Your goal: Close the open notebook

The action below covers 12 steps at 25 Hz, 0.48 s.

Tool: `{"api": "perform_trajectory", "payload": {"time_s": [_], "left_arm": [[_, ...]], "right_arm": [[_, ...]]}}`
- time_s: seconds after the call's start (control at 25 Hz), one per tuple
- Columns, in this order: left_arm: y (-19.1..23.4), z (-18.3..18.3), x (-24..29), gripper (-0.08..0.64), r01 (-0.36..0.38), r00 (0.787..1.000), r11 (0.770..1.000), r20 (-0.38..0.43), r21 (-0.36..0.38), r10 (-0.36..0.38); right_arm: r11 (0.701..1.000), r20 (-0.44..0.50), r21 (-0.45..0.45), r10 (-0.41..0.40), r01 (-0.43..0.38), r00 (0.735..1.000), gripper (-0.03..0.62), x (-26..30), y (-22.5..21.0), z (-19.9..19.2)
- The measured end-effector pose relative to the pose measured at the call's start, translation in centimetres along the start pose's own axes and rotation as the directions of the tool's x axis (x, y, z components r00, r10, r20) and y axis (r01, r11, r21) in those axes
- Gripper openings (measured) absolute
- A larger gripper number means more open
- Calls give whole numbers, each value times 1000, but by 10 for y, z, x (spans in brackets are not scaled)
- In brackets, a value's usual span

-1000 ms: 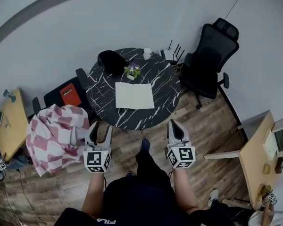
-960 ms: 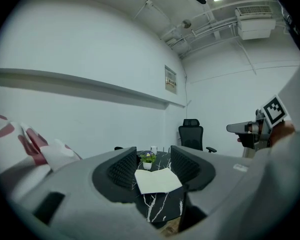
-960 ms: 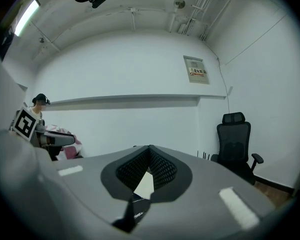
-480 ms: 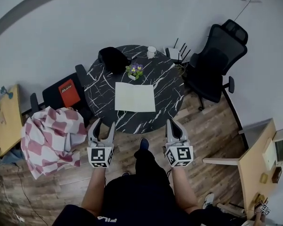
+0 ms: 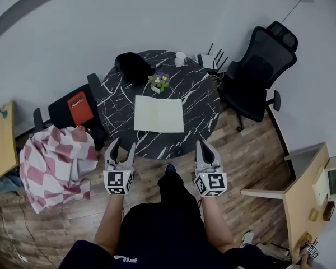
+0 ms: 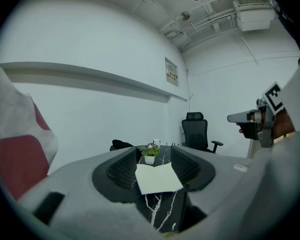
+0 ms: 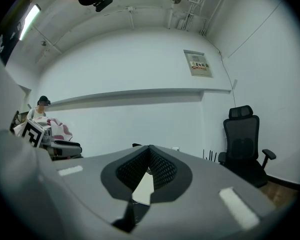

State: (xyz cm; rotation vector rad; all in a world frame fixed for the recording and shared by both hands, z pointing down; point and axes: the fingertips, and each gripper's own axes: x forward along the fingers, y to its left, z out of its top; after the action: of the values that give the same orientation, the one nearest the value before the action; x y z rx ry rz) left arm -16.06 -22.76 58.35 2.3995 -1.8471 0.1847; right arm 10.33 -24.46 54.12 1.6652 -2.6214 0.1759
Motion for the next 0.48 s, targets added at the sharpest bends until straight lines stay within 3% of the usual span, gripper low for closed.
{"api": "perform_trajectory", "payload": {"time_s": [0.48], "left_arm": [[7,-61,36,210,-13,997,999,-83,-37,10]], "right_arm": [[1000,-15,2,14,-14,1000,12,12,-11,-21]]}}
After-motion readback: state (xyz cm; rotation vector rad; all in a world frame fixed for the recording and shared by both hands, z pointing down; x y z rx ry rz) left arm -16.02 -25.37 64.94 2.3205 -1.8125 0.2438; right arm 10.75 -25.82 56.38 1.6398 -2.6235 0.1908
